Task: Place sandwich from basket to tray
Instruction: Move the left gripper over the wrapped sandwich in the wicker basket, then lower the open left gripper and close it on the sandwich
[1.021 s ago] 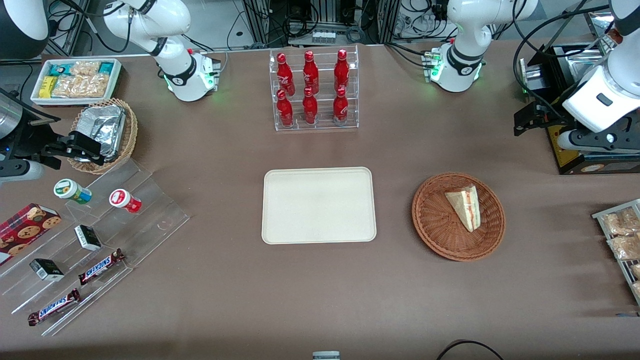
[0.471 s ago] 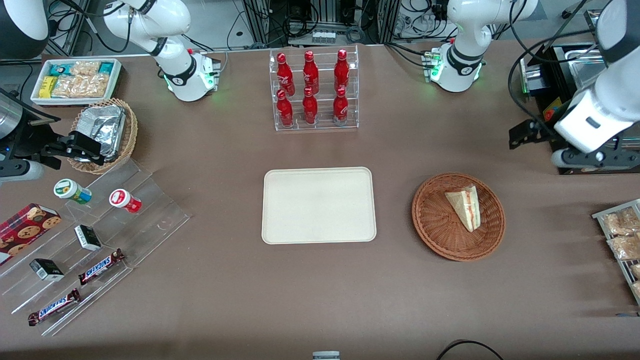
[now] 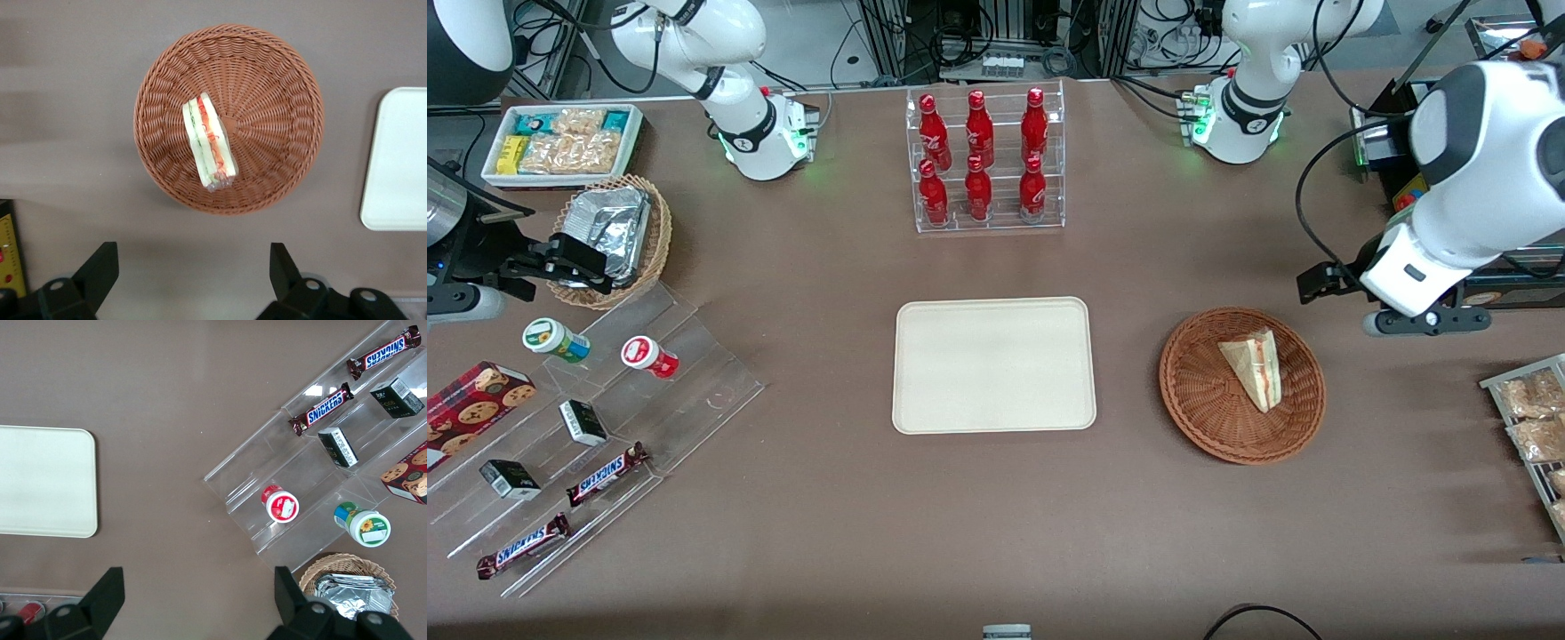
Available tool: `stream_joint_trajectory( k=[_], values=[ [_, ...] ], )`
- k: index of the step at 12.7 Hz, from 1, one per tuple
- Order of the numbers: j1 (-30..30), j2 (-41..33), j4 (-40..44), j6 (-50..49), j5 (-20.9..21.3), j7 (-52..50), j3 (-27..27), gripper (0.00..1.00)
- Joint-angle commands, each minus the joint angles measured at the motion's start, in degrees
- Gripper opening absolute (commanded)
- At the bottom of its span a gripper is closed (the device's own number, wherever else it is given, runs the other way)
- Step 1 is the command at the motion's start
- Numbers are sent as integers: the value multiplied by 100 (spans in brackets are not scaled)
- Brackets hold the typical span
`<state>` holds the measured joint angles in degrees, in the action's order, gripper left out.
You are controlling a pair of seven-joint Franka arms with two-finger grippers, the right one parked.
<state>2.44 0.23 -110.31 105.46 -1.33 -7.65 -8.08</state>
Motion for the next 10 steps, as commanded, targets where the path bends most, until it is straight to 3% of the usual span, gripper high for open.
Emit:
stream_joint_trajectory(
  k=[1, 5, 8, 10],
  values=[
    [-24, -261, -727, 623, 89, -166, -10, 100],
    [2, -86, -1430, 1906, 1, -868, -19, 100],
    [11, 213, -1449, 1978, -34, -1114, -36, 100],
    [2, 424, -1475, 2284, -26, -1912, -36, 100]
  ],
)
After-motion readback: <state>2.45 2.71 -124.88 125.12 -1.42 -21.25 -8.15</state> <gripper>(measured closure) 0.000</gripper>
